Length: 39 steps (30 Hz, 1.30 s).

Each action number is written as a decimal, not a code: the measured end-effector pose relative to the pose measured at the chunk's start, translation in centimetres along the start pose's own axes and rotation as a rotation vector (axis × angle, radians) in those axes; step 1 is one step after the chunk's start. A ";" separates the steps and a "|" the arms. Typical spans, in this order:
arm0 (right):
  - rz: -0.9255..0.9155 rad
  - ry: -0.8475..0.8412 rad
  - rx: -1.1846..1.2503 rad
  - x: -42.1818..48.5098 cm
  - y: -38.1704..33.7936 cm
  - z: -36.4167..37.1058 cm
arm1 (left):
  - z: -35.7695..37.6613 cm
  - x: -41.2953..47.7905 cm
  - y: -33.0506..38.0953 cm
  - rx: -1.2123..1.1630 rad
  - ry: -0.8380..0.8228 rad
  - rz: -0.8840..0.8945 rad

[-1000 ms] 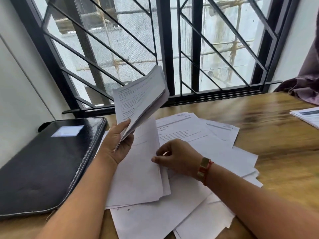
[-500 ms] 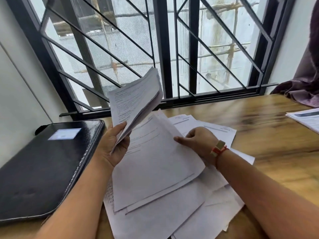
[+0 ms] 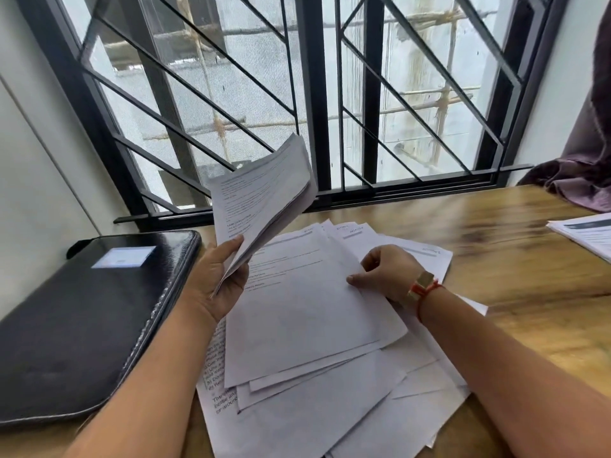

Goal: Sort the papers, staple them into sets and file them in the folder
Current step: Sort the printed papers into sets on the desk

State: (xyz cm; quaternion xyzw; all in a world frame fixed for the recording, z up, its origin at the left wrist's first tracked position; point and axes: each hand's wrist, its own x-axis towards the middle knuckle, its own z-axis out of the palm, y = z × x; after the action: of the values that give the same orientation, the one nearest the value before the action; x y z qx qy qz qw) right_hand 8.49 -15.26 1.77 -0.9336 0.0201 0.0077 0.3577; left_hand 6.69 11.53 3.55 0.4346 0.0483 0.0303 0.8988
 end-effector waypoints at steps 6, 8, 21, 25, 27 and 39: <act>-0.269 -0.025 -0.003 -0.7 -1.0 0.2 | -0.2 0.1 0.1 0.016 -0.012 0.003; -0.347 -0.083 -0.009 -1.1 -1.6 0.4 | -0.2 0.2 0.2 0.018 -0.014 0.008; -0.526 -0.189 -0.339 -2.5 -2.4 2.3 | 0.1 0.0 0.1 0.044 -0.038 0.025; -0.569 -0.249 -0.293 -3.4 -3.0 2.8 | 0.0 0.1 0.0 0.055 -0.036 0.029; -0.586 -0.260 -0.258 -3.6 -3.1 2.4 | -0.1 0.2 0.0 0.050 -0.029 0.031; -0.492 -0.126 -0.234 -2.0 -1.1 1.5 | -0.4 0.8 -1.0 0.143 -0.017 0.011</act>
State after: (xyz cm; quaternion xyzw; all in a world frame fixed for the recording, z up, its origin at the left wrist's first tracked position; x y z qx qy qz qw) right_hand 6.59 -13.41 1.43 -0.9430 -0.2305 -0.0191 0.2391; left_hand 7.45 11.29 2.50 0.4981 0.0404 0.0279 0.8657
